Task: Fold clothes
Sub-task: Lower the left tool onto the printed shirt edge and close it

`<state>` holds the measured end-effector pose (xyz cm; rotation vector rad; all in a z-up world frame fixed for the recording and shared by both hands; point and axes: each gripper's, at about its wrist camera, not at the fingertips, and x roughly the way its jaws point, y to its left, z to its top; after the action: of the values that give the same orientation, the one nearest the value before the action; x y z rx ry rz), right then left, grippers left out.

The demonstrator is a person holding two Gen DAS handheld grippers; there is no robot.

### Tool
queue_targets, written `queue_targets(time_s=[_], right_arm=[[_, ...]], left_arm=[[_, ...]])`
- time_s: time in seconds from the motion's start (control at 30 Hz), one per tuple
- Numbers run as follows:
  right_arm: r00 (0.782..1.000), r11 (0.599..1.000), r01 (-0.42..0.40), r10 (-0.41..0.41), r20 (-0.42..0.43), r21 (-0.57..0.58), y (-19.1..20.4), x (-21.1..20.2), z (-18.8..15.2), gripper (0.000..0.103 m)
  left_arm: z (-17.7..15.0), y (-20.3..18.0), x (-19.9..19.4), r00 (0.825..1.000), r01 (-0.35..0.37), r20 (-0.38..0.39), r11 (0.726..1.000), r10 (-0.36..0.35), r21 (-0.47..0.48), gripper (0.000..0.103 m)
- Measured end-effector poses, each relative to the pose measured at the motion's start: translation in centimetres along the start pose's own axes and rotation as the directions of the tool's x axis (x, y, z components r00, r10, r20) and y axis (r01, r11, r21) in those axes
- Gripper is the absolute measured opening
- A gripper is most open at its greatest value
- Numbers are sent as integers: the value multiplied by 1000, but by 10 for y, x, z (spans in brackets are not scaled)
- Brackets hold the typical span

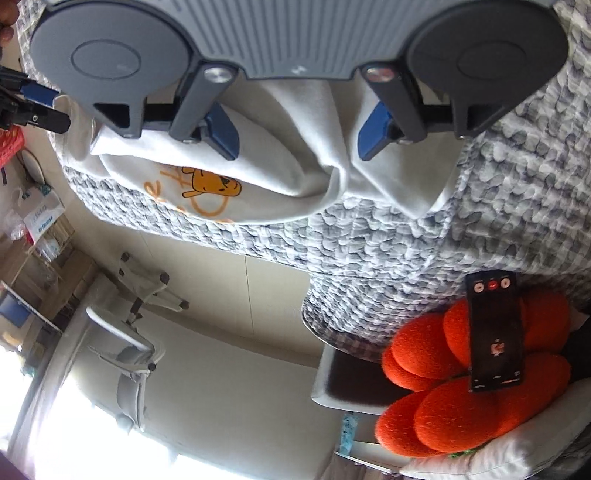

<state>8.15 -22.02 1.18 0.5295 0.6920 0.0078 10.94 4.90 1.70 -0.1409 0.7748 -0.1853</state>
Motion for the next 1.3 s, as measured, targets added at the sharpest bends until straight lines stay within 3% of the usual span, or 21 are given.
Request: queue_targets(time_s=[0.13,0.27,0.57,0.77,0.87,0.97,1.13,1.23,1.3], right_arm=[[1000,1000,3,-3,-16,-10,-7,-2,-2,77],[999,1000,13,-13,-37,-15,-14,0,-1,77],[999,1000,2,-2,-48,-18,-20,-4,1,78],[998,1000,5,-4,-63,14,-25,-2,2,78],[998,1000,9,-8,-63,16,-27,-3,2,78],[997,1000,16,-14,-72,18,-30,-3,2,78],[996,999,19,-17,-89,27,-36,-4,2,78],[996,999,23,-20,-91,32,-38,-5,2,78],[995,999,24,-20,-93,39,-40,-5,2,78]], left_arm=[[28,-24,23,1000,-8,-28,996,10,85,81],[55,-39,54,995,40,-95,992,-28,118,85],[75,-40,115,959,88,-271,996,-78,26,85],[85,-49,134,938,129,-323,992,-127,-16,85],[80,-64,136,911,205,-363,979,-196,-15,85],[65,-86,133,880,288,-410,956,-241,56,86],[42,-109,128,881,305,-426,936,-207,176,87],[30,-117,118,897,303,-397,923,-193,237,86],[24,-120,110,909,296,-375,916,-184,269,78]])
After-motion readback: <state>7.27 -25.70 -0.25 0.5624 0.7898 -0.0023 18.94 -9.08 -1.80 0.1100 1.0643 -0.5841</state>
